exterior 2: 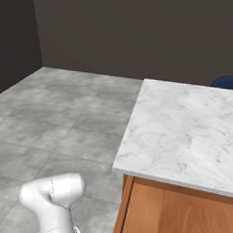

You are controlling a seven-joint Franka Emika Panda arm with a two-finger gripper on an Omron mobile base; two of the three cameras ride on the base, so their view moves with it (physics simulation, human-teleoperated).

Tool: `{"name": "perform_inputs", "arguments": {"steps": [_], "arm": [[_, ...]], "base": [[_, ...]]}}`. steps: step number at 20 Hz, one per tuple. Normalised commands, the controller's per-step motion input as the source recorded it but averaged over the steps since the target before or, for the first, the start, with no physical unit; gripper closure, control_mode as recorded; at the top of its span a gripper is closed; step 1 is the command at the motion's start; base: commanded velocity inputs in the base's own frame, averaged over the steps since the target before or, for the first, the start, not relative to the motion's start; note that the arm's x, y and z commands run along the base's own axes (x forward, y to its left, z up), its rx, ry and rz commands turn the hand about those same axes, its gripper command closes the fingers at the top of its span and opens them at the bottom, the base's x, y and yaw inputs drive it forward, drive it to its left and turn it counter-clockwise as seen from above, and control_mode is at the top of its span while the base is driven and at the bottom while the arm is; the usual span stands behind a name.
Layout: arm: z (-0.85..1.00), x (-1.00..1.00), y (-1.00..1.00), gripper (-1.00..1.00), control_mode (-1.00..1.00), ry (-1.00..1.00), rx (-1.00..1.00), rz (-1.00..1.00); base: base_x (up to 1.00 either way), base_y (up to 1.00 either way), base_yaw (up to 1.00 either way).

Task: Take the pizza cutter from the drawer on the right and place it on the dining counter for cutting.

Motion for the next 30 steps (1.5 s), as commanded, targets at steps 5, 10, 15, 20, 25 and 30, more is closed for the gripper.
{"name": "perform_inputs", "arguments": {"steps": [5, 10, 15, 20, 25, 30], "arm": [[0.13, 0.64, 0.41, -1.00, -1.00, 0.28, 0.00, 0.22], [0.01, 0.58, 0.64, -1.00, -1.00, 0.28, 0.00, 0.24], [-0.02, 0.65, 0.68, -1.00, -1.00, 0.30, 0.00, 0.22], [-0.19, 0.73, 0.36, -1.00, -1.00, 0.30, -0.02, 0.22], [-0.11, 0.87, 0.29, -1.00, -1.00, 0.26, -0.03, 0.22], [-0.10, 0.90, 0.23, -1.00, -1.00, 0.26, -0.02, 0.17]], "base": [[0.00, 0.00, 0.00], [0.00, 0.00, 0.00], [0.00, 0.00, 0.00], [0.00, 0.00, 0.00], [0.00, 0.00, 0.00], [0.00, 0.00, 0.00]]}}
